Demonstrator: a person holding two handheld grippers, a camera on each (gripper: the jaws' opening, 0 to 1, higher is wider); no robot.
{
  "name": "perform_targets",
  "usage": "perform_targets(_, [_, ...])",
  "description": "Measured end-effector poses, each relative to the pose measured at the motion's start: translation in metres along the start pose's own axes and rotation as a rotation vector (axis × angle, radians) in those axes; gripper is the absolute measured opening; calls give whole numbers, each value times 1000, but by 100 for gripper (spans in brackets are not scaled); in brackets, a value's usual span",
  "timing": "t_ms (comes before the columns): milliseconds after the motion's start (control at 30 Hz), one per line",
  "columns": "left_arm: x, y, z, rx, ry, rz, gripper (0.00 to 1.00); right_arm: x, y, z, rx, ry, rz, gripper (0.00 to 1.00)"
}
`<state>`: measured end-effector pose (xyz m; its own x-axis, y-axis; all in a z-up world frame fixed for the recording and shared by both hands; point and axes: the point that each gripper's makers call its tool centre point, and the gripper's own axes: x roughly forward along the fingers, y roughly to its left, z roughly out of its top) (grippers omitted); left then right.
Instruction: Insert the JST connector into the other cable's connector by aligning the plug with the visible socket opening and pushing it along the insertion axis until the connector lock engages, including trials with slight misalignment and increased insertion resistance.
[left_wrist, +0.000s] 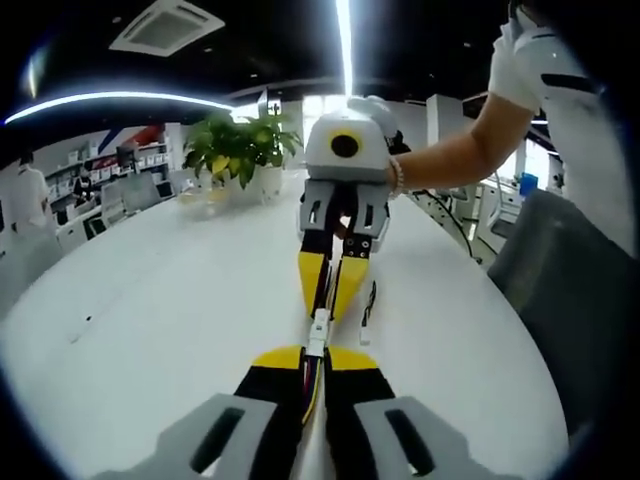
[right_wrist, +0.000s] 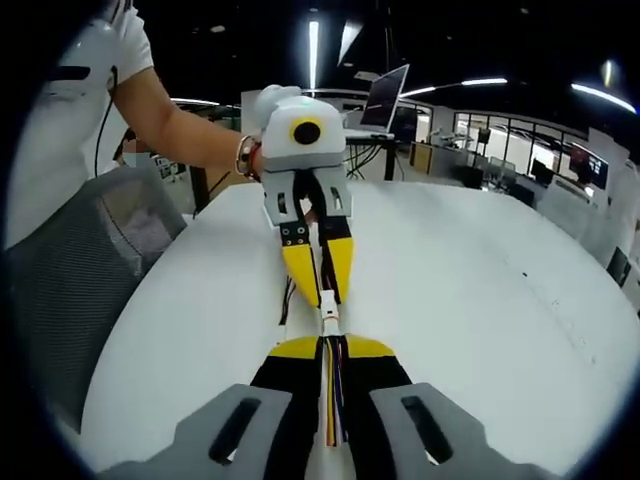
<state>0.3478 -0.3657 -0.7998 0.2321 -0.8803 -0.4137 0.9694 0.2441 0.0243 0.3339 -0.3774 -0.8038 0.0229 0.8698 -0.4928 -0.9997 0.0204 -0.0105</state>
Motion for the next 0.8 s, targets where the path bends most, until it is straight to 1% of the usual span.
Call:
perform_targets(133, [-3, 2, 2, -28, -34, -3, 0, -2, 0, 3, 7, -16, 1, 4])
perform_targets(300, [-6, 5, 5, -22, -51, -6, 0, -2, -2, 4, 2, -14, 3, 4])
perform_targets(400, [-6, 4, 8, -25, -64, -5, 0, -4, -5, 8, 9, -31, -7, 4])
perform_targets(567, [-8, 6, 8, -24, -65, 4, 0, -4, -6, 11, 13, -40, -7, 4])
perform_targets(800, [-7, 3, 9, -23, -57, 6, 0, -3, -5, 12, 9, -45, -6, 4])
